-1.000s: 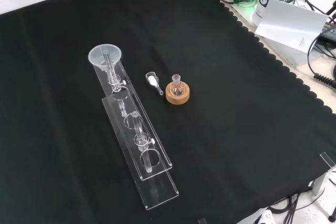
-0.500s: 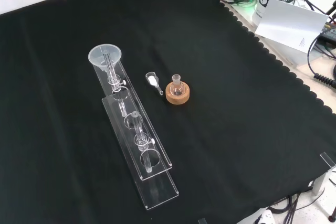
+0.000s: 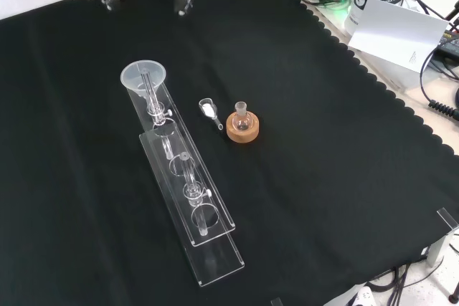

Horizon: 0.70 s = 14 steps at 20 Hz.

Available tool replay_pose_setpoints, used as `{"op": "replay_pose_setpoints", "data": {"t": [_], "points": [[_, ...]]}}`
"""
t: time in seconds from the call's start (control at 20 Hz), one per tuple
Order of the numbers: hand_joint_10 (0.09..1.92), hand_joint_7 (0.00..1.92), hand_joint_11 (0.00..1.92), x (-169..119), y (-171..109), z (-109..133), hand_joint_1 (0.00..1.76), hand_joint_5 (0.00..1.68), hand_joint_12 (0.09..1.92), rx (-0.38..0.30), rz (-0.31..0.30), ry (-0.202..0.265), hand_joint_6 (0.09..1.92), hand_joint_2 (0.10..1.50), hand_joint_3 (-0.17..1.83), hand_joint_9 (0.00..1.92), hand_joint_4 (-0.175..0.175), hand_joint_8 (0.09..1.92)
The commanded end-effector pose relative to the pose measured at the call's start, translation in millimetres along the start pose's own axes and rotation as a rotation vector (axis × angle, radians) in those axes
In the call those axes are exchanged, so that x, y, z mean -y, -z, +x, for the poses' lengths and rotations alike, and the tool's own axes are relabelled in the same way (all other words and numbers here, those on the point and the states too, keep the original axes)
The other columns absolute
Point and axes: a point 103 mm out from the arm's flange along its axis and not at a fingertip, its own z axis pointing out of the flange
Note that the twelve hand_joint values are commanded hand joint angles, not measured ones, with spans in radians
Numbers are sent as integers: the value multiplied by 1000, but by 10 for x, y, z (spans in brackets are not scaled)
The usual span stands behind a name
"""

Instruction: Pick up the funnel from the transparent funnel stand.

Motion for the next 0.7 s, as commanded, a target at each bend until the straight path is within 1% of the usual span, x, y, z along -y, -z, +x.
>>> {"op": "replay_pose_setpoints", "data": {"t": [0.05,0.3,0.5,0.7], "points": [[751,0,22,-298,-179,255,523,75,1437,11,114,70,87,763,246,129,-47,393],[760,0,32,-395,-261,297,525,41,1433,12,131,100,87,757,245,102,-43,319],[775,0,36,-442,-313,336,521,2,1430,16,139,122,87,730,230,58,-30,216],[795,0,44,-456,-337,398,522,0,1436,33,130,134,87,715,217,48,-34,231]]}}
